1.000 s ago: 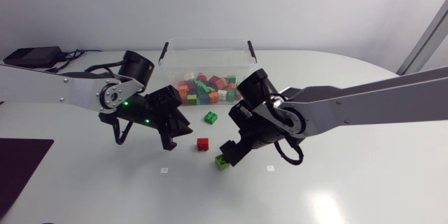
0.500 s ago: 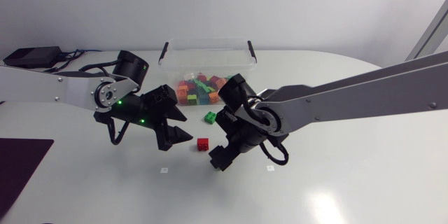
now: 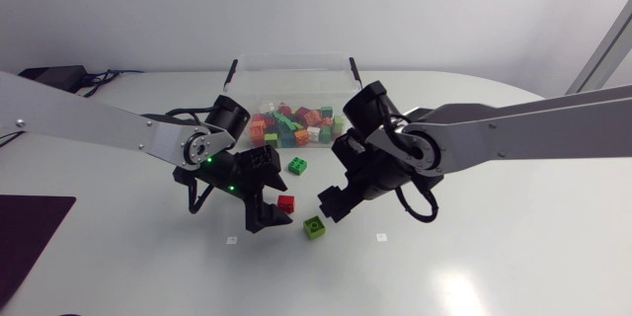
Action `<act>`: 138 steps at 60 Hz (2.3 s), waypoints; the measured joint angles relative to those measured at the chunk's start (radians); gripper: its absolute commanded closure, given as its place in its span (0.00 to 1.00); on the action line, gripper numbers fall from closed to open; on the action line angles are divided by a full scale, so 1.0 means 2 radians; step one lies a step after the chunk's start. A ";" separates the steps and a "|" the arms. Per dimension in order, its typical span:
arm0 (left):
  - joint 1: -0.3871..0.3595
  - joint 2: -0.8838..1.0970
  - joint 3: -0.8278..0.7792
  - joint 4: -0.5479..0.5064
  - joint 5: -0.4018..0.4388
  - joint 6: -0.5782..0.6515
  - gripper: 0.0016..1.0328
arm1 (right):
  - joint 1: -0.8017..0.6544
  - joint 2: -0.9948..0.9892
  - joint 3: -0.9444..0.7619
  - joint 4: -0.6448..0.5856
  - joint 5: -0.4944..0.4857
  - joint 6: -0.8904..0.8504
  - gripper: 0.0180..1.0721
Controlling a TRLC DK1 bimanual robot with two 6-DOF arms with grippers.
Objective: Place the duplo bricks in the container
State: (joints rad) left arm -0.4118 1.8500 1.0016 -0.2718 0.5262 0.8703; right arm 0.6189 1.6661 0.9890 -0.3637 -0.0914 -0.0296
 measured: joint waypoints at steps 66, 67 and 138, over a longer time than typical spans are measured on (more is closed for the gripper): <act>0.002 0.044 0.030 -0.013 -0.028 0.037 0.75 | 0.015 -0.033 -0.027 0.001 -0.014 -0.001 0.12; 0.002 0.040 0.028 -0.016 -0.028 0.037 0.75 | 0.017 -0.030 -0.027 0.000 -0.014 -0.001 0.12; 0.123 -0.196 -0.032 -0.092 0.008 -0.002 0.75 | 0.076 0.135 0.101 -0.077 0.019 0.017 0.79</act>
State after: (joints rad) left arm -0.1650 1.4574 0.9382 -0.4553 0.5430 0.8661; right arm 0.7715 1.9369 1.1904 -0.5175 -0.0544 0.0044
